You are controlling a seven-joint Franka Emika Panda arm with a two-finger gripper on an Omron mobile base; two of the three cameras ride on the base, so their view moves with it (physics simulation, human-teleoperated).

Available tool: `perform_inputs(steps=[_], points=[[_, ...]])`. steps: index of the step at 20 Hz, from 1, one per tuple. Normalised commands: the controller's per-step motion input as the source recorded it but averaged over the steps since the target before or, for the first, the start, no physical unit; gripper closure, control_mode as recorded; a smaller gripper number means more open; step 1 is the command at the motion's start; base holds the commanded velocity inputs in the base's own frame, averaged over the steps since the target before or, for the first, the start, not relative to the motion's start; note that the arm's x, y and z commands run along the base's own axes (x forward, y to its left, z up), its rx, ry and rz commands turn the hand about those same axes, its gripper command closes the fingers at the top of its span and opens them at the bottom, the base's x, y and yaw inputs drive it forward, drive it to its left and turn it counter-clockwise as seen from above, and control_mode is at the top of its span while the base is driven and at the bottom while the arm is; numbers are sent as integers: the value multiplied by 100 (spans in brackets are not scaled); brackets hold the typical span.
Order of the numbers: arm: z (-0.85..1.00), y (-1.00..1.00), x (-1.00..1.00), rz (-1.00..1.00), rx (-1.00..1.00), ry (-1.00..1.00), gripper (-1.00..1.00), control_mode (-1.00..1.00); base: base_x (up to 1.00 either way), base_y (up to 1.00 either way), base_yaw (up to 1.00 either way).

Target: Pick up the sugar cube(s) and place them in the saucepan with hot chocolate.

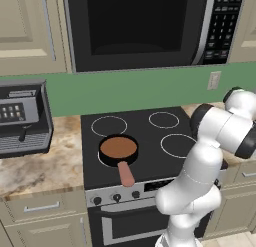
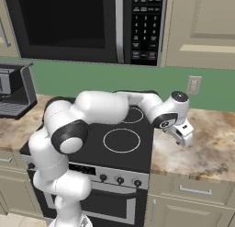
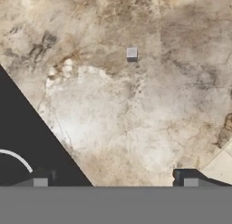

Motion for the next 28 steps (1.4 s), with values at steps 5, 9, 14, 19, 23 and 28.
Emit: perform_inputs(steps=[5,9,14,19,23,28], points=[[-2,4,0,0,-3,0,-100,-100,0,0,0],[-23,-18,10,0,-2,-1,-100,-100,0,0,0],[-20,-39,29,0,-10,-3,-100,-100,0,0,0],[-2,-32,29,0,-13,0,-100,-100,0,0,0],[0,-30,24,0,-6,0,-100,-100,0,0,0],[-4,-24,19,0,-4,0,-100,-100,0,0,0]])
